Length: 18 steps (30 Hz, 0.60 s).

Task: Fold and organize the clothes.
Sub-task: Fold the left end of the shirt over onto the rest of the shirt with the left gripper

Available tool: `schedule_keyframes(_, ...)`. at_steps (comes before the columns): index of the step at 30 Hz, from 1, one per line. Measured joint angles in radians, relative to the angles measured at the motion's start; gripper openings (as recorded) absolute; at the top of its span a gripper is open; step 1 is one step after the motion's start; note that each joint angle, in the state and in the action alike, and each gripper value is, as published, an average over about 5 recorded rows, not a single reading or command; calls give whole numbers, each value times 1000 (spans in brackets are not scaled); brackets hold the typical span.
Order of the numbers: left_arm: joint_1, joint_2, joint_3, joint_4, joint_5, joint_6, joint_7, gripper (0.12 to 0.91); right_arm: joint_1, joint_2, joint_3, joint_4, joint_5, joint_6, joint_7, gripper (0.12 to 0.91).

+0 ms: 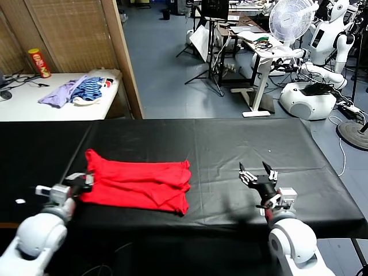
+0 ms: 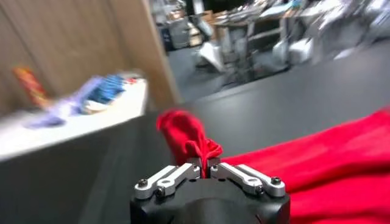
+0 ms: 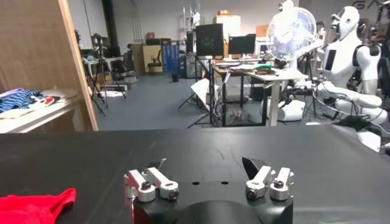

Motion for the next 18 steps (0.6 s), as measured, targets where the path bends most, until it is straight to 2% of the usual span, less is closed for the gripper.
schedule_keyframes(3, -38, -57, 74, -30, -69, 12, -16, 163, -16, 9, 9, 4, -10, 0, 0, 798)
schedule_keyframes(6, -71, -111, 139, -39, -97, 12, -21, 163, -30, 17, 16, 6, -12, 0, 0, 798)
schedule_keyframes(12, -103, -204, 231, -24, -78, 4, -18, 163, -40, 21, 17, 9, -13, -3, 1, 798)
schedule_keyframes(18, -107, -260, 267, 8, -62, -8, -15, 163, -38, 24, 10, 5, -19, -4, -3, 798)
